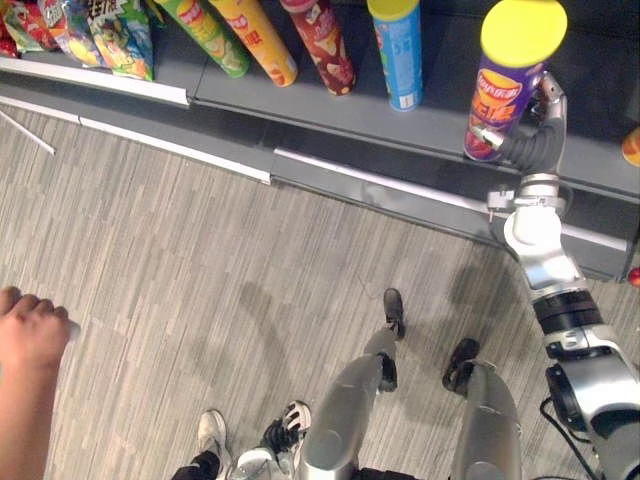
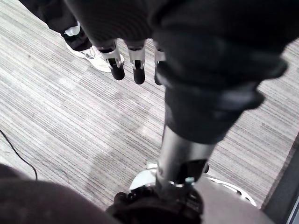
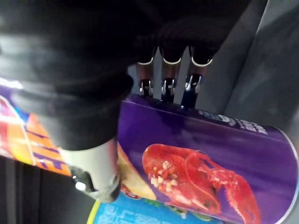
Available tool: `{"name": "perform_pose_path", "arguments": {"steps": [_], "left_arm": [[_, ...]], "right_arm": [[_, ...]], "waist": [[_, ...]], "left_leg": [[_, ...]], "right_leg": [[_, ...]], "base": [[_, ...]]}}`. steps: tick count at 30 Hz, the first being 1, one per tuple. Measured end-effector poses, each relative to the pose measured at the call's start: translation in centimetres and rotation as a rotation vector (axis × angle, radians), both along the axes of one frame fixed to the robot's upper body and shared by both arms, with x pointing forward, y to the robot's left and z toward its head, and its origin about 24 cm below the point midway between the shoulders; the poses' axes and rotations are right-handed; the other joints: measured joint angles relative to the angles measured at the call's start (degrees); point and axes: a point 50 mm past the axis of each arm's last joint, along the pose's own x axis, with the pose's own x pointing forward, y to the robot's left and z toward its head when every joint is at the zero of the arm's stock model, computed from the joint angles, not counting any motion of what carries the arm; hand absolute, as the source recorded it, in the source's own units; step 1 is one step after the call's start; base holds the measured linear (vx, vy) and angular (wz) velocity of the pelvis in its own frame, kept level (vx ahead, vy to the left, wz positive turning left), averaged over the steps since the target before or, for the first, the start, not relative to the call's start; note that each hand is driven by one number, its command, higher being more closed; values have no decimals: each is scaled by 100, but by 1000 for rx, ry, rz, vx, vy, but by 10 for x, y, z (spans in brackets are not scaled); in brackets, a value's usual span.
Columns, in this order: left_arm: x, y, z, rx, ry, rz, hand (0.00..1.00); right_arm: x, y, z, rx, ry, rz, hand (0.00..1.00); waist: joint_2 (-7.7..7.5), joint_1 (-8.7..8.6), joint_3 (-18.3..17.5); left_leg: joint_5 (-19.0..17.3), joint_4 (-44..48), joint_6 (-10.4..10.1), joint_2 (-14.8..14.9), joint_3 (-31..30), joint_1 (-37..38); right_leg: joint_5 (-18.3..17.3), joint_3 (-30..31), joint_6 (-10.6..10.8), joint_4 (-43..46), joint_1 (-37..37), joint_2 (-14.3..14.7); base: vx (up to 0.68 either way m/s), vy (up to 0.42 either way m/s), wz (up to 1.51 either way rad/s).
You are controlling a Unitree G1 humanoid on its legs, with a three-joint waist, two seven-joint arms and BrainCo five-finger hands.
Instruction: Put the gum and the chips on the shelf.
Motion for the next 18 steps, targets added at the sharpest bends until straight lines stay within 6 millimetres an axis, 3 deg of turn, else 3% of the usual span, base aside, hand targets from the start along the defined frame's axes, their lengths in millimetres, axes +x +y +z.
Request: {"name": "perform_pose_path", "arguments": {"steps": [18], "left_arm": [[10, -8, 7, 12, -47, -62, 0]], "right_arm": [[4, -49, 27, -34, -50, -243, 100]], "waist": [[83, 284, -45]], "left_leg": [[92, 184, -47, -72, -88, -520]], "right_leg": [[-194, 10, -95, 550, -636, -173]], "base": [[-55, -54, 4]]}}
